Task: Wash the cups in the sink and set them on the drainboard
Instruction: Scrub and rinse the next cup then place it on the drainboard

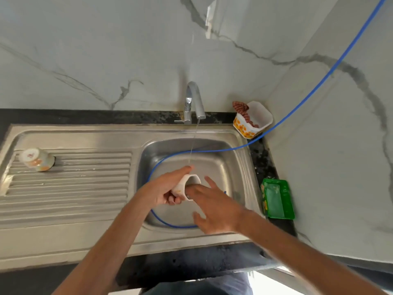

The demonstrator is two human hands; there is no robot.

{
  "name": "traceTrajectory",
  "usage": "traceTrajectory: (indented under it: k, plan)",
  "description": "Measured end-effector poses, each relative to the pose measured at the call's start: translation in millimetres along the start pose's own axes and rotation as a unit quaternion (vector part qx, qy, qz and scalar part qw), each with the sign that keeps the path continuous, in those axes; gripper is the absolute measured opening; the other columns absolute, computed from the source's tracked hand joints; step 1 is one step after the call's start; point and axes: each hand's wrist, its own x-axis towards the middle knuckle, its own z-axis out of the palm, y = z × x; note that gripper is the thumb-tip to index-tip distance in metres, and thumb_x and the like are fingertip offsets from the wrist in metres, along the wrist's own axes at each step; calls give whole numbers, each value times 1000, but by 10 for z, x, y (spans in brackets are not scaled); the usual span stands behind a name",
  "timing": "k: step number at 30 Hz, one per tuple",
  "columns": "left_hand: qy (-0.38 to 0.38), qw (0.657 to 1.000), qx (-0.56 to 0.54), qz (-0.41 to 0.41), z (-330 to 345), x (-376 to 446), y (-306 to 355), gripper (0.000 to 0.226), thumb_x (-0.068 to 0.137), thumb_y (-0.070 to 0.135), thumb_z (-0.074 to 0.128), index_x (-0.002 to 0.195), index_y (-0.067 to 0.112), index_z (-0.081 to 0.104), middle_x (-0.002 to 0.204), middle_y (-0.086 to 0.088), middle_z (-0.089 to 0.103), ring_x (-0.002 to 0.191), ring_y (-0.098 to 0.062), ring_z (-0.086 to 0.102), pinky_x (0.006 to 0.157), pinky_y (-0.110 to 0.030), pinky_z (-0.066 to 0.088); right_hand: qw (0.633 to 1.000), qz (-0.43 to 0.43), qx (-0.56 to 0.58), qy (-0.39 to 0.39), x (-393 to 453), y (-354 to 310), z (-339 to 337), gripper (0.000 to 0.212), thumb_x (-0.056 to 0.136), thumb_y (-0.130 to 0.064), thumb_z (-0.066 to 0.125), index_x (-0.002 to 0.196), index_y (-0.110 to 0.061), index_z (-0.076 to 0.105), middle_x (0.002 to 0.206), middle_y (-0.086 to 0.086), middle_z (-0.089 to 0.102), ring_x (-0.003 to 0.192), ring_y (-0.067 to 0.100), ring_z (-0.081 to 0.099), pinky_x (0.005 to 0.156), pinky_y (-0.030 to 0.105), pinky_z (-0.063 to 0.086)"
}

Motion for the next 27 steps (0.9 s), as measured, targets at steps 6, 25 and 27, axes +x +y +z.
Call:
traceTrajectory:
  k: [6, 25, 27]
  plan:
    - [12, 1000, -9, 27, -118, 63, 110, 60, 90, 70, 63, 98, 10, 69, 63, -14, 65, 43, -18, 52, 36, -19, 36, 953, -122, -267, 77, 260, 314, -125, 72, 83, -15, 75, 148, -15, 43, 149, 7, 55, 142, 24, 51, 119, 68, 30]
    - [84, 899, -359, 237, 71, 428, -177, 72, 73, 62, 84, 121, 11, 69, 110, -16, 73, 98, -26, 72, 79, -38, 60, 524, 311, 720, 332, 450, -229, -33, 11, 96, -11, 73, 100, -2, 79, 96, 14, 80, 91, 24, 77, 90, 40, 62]
    - [125, 901, -341, 236, 24, 466, -99, 81, 68, 76, 79, 123, 17, 68, 111, -12, 73, 101, -24, 72, 74, -37, 60, 613, 337, 585, 412, 379, -180, -19, 13, 96, -17, 74, 86, -13, 80, 77, -5, 77, 74, 10, 69, 76, 27, 60]
